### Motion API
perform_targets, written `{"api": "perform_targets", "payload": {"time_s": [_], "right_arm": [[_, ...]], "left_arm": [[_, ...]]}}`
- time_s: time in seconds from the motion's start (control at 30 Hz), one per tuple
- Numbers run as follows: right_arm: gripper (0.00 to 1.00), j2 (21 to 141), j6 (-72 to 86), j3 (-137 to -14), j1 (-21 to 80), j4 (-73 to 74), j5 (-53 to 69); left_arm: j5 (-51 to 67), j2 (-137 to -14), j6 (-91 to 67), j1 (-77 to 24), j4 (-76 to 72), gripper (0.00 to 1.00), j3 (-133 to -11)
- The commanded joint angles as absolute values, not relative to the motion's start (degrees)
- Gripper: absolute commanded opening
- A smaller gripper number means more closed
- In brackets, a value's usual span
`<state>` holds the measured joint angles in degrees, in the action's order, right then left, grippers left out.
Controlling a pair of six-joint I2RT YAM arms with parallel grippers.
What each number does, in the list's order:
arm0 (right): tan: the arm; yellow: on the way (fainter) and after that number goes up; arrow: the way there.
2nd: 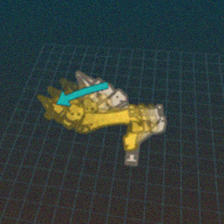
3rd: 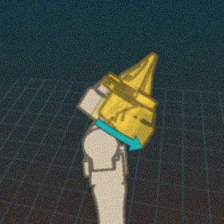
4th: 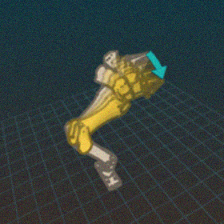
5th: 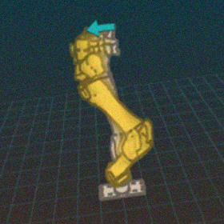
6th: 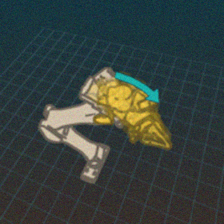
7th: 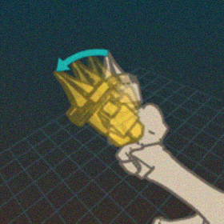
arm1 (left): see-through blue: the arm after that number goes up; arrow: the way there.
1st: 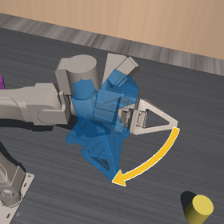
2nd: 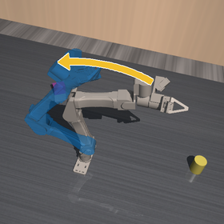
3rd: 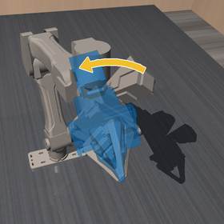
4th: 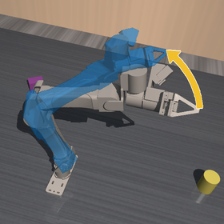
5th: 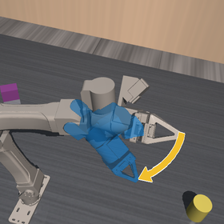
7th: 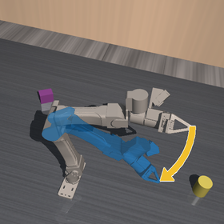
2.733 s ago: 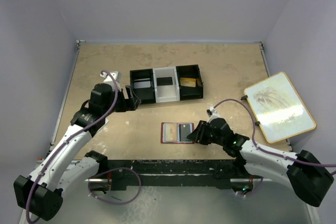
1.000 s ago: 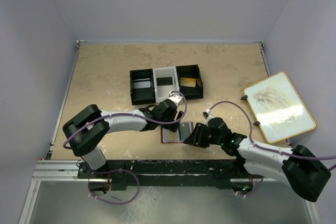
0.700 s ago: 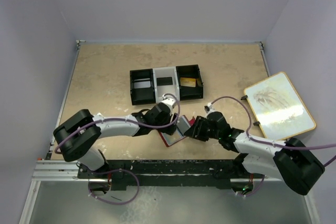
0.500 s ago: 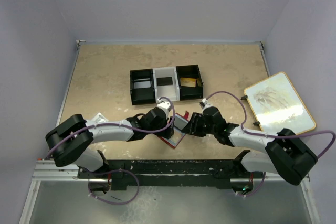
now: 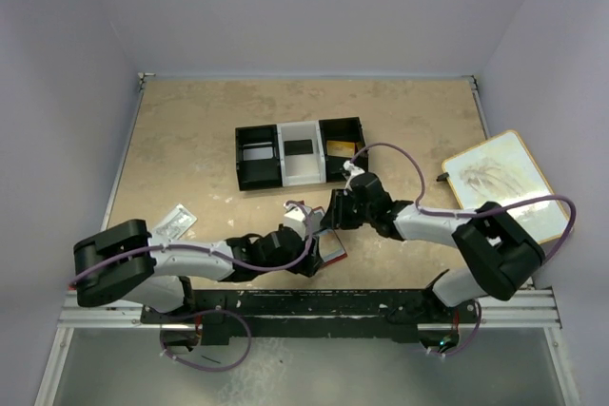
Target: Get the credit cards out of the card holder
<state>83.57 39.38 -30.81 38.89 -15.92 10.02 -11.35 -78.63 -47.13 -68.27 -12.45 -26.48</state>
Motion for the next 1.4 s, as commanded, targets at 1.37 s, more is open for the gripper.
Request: {"api": "perform_targets", "payload": {"time_s": [1.37], "right_arm": [[0.32,85.97,69.33,-15.22,42.36,-44.24,9.5]], "left_arm": [[-17.28,-93.22,-31.8,-56.24,6.15,0.39,-51.41]]}}
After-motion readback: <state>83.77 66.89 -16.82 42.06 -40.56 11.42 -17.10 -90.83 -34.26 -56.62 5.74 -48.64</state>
